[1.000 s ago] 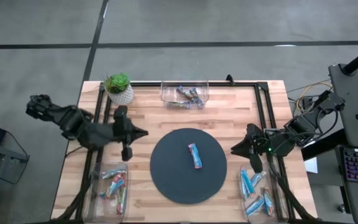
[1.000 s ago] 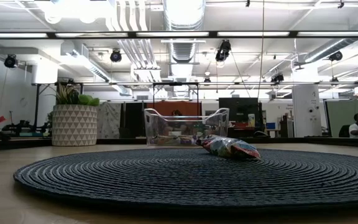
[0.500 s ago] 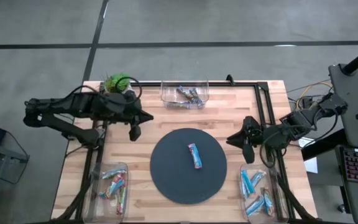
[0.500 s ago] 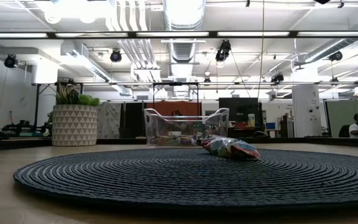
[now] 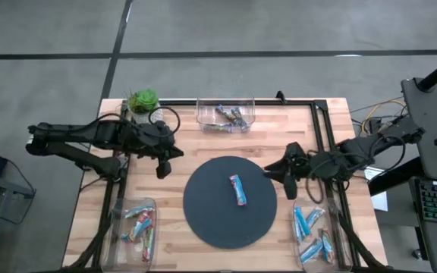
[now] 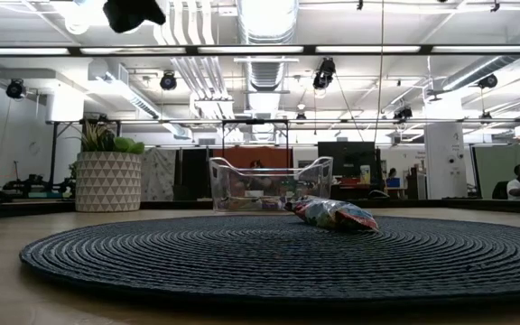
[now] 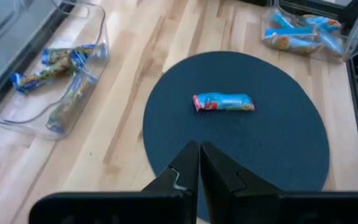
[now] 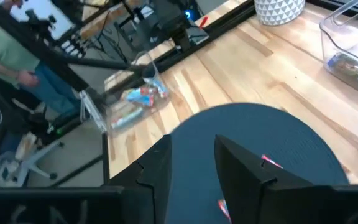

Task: Pick and place Granola Bars by type
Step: Put the red granola bar into the bottom left transparent bin

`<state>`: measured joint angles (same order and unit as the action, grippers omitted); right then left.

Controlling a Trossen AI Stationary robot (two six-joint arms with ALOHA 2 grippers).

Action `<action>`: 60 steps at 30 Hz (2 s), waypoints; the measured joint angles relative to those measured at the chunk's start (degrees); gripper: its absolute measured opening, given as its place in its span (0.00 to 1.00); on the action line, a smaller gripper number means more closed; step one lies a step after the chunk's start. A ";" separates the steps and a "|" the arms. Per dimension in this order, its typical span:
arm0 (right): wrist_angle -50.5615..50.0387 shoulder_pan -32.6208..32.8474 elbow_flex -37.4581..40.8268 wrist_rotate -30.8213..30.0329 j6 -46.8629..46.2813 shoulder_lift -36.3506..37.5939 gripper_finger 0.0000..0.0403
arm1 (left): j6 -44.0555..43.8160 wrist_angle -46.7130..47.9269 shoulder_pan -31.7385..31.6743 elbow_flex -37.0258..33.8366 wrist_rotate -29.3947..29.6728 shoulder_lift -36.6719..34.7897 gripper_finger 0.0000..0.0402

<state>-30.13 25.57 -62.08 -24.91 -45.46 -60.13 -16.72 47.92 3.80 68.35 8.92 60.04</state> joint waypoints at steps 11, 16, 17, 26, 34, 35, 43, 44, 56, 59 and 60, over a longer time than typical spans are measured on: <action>3.81 -4.71 -3.15 2.82 -0.83 -9.73 0.31 | 2.66 -4.13 0.01 -8.81 -0.56 -10.74 0.00; 3.02 -7.19 -5.36 6.90 -2.61 -14.97 0.31 | 4.05 -5.50 0.01 -11.73 -0.88 -15.60 0.00; 2.89 -7.72 -5.90 7.62 -3.66 -16.01 0.31 | 4.03 -5.51 0.01 -12.11 -0.88 -16.33 0.00; -7.68 -11.77 -14.15 15.86 -8.52 -26.38 0.38 | 4.88 -6.30 0.01 -14.10 -0.82 -19.07 0.00; -19.49 -13.92 -22.46 18.27 -12.67 -34.48 0.50 | 6.50 -6.33 0.01 -14.18 -0.75 -18.94 0.00; -20.37 -14.22 -23.08 18.65 -13.54 -35.41 0.52 | 6.52 -6.28 0.01 -14.18 -0.73 -18.94 0.00; -20.99 -14.96 -24.06 21.94 -17.88 -42.17 0.61 | 7.42 -5.44 0.01 -14.18 -0.73 -18.94 0.00; -21.00 -15.02 -24.04 21.94 -18.35 -42.87 0.62 | 7.44 -5.44 0.01 -14.18 -0.73 -18.94 0.00; -21.54 -17.64 -23.96 21.97 -22.09 -50.52 0.59 | 7.89 -5.44 0.03 -14.18 -0.69 -18.94 0.00; -21.64 -18.17 -23.96 22.28 -21.80 -52.36 0.58 | 7.85 -5.43 0.03 -14.18 -0.09 -18.92 0.00; -21.64 -18.19 -23.96 22.56 -21.81 -52.95 0.58 | 7.84 -5.44 0.03 -14.18 0.00 -18.93 0.00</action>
<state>-51.77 7.38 -86.04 -2.35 -67.27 -113.09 -8.88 42.48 3.84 54.17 8.92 41.11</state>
